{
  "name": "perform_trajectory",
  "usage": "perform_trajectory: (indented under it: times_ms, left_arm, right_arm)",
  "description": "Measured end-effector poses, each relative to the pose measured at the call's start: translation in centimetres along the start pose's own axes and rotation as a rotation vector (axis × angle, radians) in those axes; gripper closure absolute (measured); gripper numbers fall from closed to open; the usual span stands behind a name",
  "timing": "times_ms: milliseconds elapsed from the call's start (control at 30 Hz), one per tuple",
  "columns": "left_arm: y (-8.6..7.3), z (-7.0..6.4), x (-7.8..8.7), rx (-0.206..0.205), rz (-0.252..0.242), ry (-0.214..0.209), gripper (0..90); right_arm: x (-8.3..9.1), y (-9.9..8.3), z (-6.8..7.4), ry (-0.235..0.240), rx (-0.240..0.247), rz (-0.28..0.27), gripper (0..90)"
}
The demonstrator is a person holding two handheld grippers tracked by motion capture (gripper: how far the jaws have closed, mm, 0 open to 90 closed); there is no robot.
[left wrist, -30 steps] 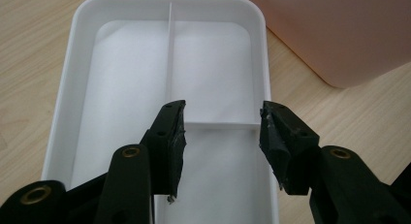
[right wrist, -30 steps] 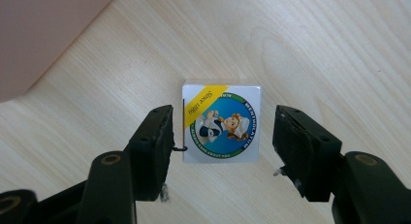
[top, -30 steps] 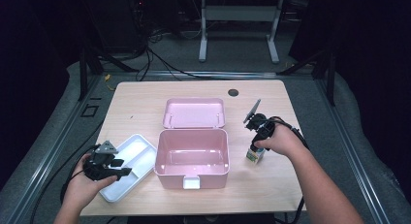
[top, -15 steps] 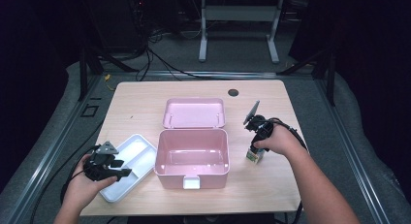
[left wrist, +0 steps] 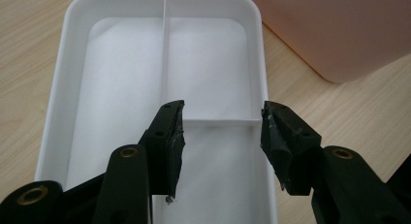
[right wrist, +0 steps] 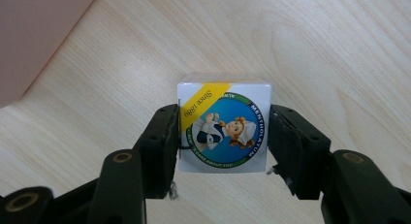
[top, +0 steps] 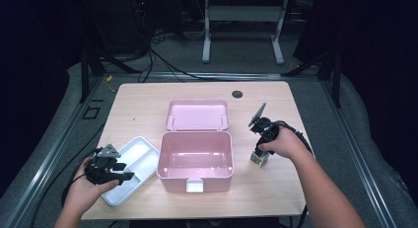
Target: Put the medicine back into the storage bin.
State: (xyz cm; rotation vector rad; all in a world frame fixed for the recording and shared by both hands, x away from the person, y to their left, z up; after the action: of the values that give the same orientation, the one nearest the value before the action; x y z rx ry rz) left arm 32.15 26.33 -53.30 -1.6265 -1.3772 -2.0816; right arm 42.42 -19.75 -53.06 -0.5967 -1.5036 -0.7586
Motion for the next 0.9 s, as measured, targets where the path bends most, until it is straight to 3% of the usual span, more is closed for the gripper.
perform_trajectory:
  times_ms: [300, 333, 700, 900]
  left_arm:
    - [-0.12, -0.02, -0.01, 0.004, 0.004, -0.007, 50.4]
    - [-0.11, -0.05, -0.02, 0.007, 0.004, -0.009, 50.4]
    - [-0.15, -0.1, -0.19, 0.006, 0.006, -0.017, 50.4]
    - [-0.26, 0.0, -0.28, 0.013, 0.006, -0.021, 50.4]
  right_arm:
    - [0.14, -0.2, -0.11, -0.02, -0.008, -0.004, 43.3]
    - [0.24, -0.28, -0.11, -0.012, -0.007, 0.011, 43.3]
    - [-0.27, -0.4, -0.2, 0.021, -0.049, -0.043, 46.1]
    - [-0.27, -0.44, -0.29, 0.029, -0.06, -0.047, 46.6]
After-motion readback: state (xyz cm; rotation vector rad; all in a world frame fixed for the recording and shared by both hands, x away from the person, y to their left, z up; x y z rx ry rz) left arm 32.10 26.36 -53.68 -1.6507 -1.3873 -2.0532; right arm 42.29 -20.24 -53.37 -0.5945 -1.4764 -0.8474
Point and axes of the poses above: each handheld gripper's, and its own axes: x roughly backward along the jaws, y roughly out of its top, z roughly to its left, the point moved 6 cm from there along -x, roughly forward along the jaws, and after that the axes turned 1 degree about -x, right-handed, at the moved point
